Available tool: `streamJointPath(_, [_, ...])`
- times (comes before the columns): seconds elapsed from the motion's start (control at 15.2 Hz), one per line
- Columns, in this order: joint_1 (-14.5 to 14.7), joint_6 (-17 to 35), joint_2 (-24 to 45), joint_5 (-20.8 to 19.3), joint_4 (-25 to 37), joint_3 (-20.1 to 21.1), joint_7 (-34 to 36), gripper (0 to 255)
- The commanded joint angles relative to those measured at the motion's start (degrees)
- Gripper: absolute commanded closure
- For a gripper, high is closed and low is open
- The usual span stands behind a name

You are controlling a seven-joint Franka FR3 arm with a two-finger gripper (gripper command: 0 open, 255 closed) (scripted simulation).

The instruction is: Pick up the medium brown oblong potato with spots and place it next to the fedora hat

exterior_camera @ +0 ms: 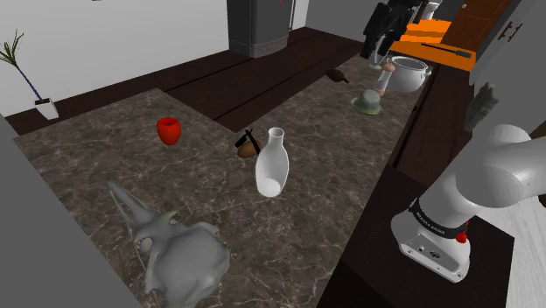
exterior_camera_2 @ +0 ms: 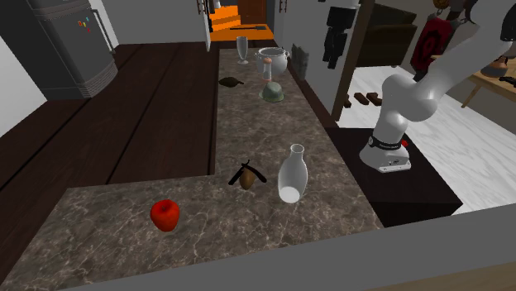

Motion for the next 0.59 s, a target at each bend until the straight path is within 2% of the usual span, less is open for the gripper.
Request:
streamJointPath(0.0, [0.00,0.00,0.00,0.00,0.00,0.00,0.00,0])
streamJointPath(0.53, [-1.89,12.20,10.80,5.59,-3.49,6.04,14.69,0])
